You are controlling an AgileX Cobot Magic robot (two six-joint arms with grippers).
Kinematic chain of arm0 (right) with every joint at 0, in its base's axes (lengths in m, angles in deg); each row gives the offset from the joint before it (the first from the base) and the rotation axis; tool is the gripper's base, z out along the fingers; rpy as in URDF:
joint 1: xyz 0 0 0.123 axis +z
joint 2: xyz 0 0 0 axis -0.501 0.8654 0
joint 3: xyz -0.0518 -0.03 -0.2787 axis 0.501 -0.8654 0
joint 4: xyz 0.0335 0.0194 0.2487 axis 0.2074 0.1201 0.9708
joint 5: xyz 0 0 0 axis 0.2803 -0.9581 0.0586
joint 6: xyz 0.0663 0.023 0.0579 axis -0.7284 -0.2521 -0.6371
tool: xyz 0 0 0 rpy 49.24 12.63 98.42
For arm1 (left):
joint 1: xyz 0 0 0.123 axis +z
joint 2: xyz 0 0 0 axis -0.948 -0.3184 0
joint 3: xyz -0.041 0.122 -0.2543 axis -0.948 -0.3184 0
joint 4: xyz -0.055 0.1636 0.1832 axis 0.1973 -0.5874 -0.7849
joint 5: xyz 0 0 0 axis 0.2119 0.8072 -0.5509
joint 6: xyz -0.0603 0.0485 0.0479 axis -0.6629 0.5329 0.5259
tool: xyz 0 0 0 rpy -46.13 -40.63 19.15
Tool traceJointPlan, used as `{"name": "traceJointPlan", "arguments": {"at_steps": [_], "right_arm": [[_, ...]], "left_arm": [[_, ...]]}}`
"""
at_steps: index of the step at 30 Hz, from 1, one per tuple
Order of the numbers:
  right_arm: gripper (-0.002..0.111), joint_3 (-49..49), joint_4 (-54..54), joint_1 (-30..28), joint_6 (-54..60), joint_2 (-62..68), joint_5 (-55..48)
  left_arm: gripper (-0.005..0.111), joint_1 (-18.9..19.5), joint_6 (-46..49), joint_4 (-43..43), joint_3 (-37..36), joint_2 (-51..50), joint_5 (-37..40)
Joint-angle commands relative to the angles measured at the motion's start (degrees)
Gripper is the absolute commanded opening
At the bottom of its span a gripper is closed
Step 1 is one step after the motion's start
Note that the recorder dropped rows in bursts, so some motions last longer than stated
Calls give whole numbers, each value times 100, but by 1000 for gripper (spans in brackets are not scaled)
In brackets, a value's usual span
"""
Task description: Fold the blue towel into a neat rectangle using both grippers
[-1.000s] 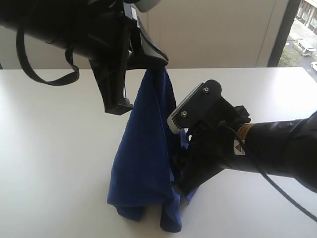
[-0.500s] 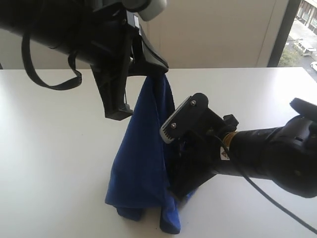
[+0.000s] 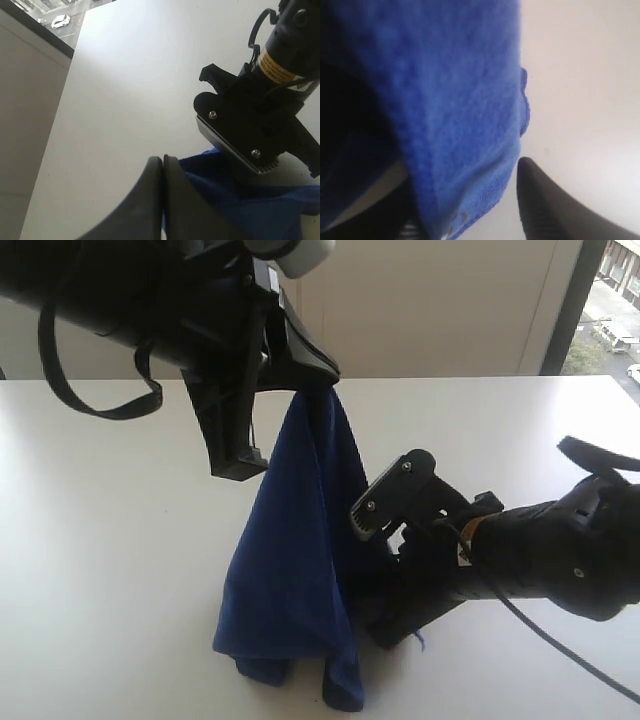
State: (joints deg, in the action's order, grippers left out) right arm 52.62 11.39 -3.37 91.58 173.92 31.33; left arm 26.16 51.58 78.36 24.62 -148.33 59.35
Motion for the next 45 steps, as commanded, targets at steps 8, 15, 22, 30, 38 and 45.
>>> {"name": "traceJointPlan", "arguments": {"at_steps": [8,15,22,30,38,45], "right_arm": [[25,11,-258,-44,71,453,-107],[0,290,-889,-119,-13,47,-1246],[0,1727,-2867,-383,-1743,-829,-3667],[0,3681,-3972,-383,-2016,-1374,-5551],[0,4677,-4411,-383,-1684,-1383,-6104],[0,4975,-4739,-383,-1674,-1383,-6238]], "left_arm": [[0,-1,-40,111,-26,139,-14],[0,-1,-29,-161,-26,139,410],[20,7,-737,-908,-37,-200,1033],[44,10,-2640,-2421,-37,-732,1243],[44,10,-2556,-1214,-37,-913,1325],[44,-2,-556,773,-242,-1160,1315]]}}
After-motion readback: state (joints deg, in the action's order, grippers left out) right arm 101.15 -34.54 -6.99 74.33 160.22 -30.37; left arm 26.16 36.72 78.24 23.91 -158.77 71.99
